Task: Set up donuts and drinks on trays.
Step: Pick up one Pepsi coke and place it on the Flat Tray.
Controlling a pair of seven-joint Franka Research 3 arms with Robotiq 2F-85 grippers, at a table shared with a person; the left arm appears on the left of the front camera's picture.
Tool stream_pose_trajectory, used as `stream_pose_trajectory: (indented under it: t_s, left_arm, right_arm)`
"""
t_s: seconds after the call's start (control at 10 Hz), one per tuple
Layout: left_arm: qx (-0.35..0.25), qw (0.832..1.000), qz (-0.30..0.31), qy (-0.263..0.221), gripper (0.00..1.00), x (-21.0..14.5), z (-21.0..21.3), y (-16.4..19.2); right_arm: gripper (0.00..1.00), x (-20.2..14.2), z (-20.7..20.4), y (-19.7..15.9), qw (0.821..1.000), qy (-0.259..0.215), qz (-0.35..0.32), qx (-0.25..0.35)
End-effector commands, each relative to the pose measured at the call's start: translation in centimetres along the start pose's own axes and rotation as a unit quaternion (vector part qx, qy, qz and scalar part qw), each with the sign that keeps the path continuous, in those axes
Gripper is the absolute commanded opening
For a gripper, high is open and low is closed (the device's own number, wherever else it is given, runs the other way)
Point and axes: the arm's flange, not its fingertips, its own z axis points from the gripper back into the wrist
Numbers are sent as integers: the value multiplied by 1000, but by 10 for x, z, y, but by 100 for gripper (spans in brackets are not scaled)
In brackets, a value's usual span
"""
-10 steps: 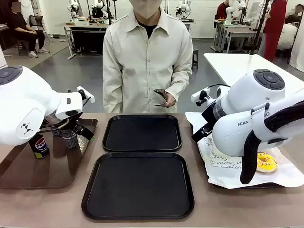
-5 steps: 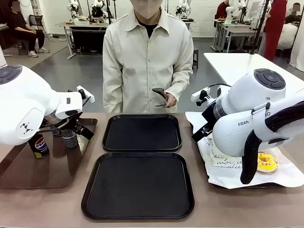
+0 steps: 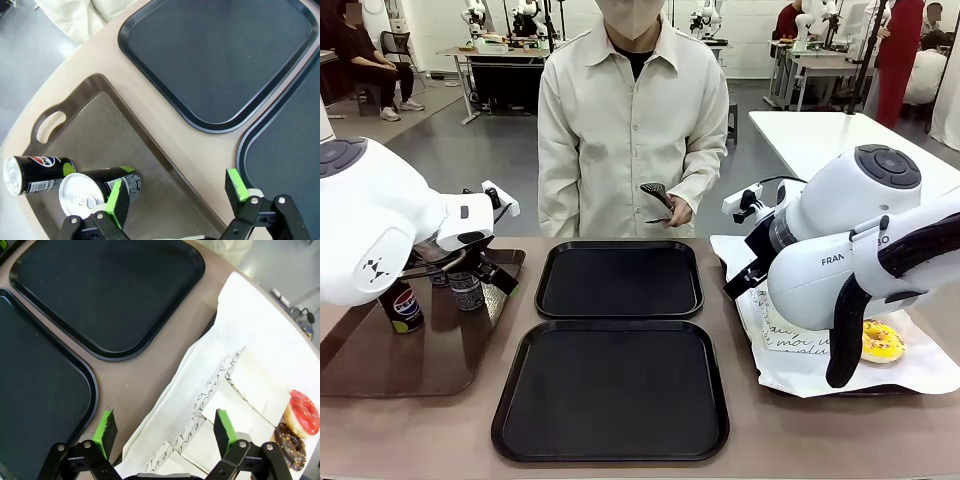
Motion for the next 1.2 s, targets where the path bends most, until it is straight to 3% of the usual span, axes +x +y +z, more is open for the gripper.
stream_pose_trajectory:
  t_s: [0.0,0.2,0.3,0.4,0.5,0.7,0.9,1.0,1.1]
  left_arm:
    - [1,1000,1,-2,100,1,1,1]
    - [1,1000,1,-2,100,1,1,1]
    - [0,1000,0,0,100,0,0,0]
    - [15,999,-11,25,100,-20,44,-12]
    - [-14,997,-39,58,100,-30,73,-11]
    - [-39,991,-62,108,100,-69,115,-19]
    - [-83,983,-83,143,100,-94,139,-33]
    - [-87,982,-79,148,100,-105,147,-43]
    - [-58,986,-69,138,100,-100,140,-40]
  right_arm:
    - [100,0,0,0,1000,0,0,0]
    - [100,0,0,0,1000,0,0,0]
    - [100,-5,19,6,1000,-4,9,6]
    - [100,-26,51,21,1000,23,4,12]
    - [100,-46,73,28,997,69,-12,-9]
    - [100,-100,116,38,991,129,-16,-31]
    - [100,-149,144,46,982,187,-30,-5]
    - [100,-164,149,53,982,189,-17,17]
    - [100,-160,148,54,989,144,17,0]
